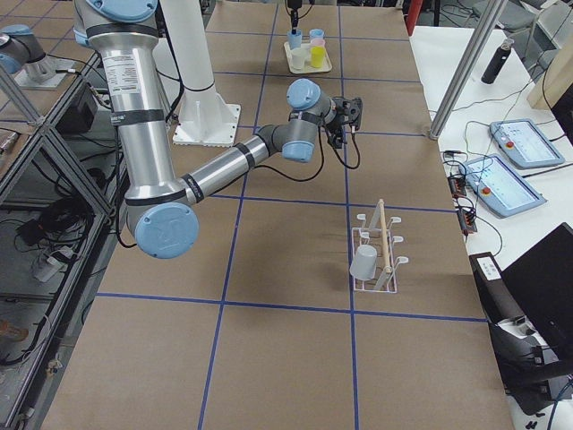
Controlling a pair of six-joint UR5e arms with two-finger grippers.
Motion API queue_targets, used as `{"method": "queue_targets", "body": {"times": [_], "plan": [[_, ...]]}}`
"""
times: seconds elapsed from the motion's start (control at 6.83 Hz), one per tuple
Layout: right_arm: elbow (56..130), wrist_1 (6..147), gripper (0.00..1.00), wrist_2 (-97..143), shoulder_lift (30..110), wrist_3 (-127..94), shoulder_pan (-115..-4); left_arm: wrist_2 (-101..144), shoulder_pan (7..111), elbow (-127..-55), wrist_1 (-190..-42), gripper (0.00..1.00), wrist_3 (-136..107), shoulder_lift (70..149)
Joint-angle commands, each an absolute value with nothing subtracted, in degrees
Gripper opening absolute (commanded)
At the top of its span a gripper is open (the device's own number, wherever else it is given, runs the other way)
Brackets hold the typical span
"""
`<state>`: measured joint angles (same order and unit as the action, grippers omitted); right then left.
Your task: Transfer IKEA cup to right arm and place on rack
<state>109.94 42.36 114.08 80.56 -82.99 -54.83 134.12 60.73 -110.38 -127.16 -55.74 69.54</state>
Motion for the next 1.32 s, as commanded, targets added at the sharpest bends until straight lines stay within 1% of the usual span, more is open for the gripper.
{"method": "queue_targets", "body": {"times": [0.0, 0.15, 0.29, 0.44, 0.73, 1.03, 1.17], "plan": [[110.04, 42.28, 1.00, 114.17, 80.42, -83.06, -54.76, 142.78, 71.41, -113.44, -124.65, 0.00, -53.27, 68.99], [110.04, 42.10, 1.00, 114.34, 80.42, -83.06, -54.76, 145.87, 75.89, -117.99, -120.37, 0.00, -53.26, 69.26], [110.13, 41.84, 1.00, 114.43, 80.42, -83.06, -54.76, 147.46, 80.64, -120.12, -118.15, 0.00, -53.87, 71.00], [110.21, 41.66, 1.00, 114.61, 80.42, -83.06, -54.76, 147.65, 80.94, -120.32, -118.56, 0.00, -57.71, 73.36], [110.39, 41.48, 1.00, 114.70, 79.64, -83.14, -54.76, 146.95, 80.42, -120.24, -123.27, 0.00, -78.80, 83.79], [110.74, 41.40, 1.00, 114.96, 79.02, -85.32, -54.67, 141.82, 74.40, -120.41, -124.80, 0.00, -98.25, 94.52], [110.31, 38.61, 1.00, 115.13, 75.79, -93.09, -54.75, 133.85, 67.57, -120.32, -127.94, 0.00, -109.14, 99.18]]}}
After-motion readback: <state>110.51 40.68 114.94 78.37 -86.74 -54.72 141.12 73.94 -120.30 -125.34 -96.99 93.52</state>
